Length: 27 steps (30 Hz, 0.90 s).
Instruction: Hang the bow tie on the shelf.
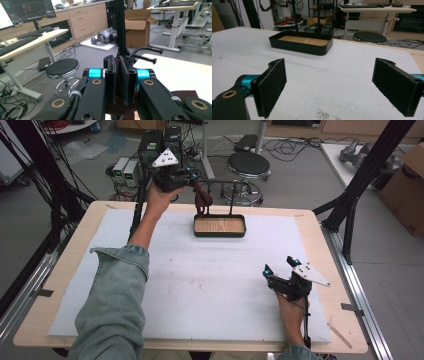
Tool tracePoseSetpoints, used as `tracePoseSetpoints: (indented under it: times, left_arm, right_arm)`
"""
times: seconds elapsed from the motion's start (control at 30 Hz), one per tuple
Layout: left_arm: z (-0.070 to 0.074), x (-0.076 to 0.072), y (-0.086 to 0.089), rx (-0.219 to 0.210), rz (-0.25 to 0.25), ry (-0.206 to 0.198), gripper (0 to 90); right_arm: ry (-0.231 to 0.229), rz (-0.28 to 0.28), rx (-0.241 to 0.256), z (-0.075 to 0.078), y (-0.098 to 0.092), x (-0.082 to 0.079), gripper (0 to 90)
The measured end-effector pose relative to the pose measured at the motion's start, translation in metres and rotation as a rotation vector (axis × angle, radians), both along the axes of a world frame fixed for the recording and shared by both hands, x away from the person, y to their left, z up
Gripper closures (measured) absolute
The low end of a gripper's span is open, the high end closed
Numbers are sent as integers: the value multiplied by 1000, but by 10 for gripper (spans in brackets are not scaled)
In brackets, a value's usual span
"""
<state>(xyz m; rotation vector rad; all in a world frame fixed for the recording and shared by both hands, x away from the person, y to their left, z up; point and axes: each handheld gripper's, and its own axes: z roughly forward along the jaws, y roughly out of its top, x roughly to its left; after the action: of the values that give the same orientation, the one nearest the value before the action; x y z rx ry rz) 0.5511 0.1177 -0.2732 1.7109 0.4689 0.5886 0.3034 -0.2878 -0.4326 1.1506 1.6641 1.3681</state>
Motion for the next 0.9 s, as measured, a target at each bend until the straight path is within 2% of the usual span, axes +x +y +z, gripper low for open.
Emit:
tracePoseSetpoints:
  times: [0.17,0.37,0.7,0.9]
  left_arm:
    - [-3,6,11,26,27,17,834]
    - [-13,6,21,66,48,30,834]
    - [-27,6,11,137,71,19,828]
    - [-31,5,12,146,82,22,819]
  right_arm:
    - [-1,-4,-9,0,0,0,113]
    - [-4,-2,-10,0,0,0,113]
    - [-2,-2,-11,0,0,0,113]
    - [-2,1,-11,0,0,0,113]
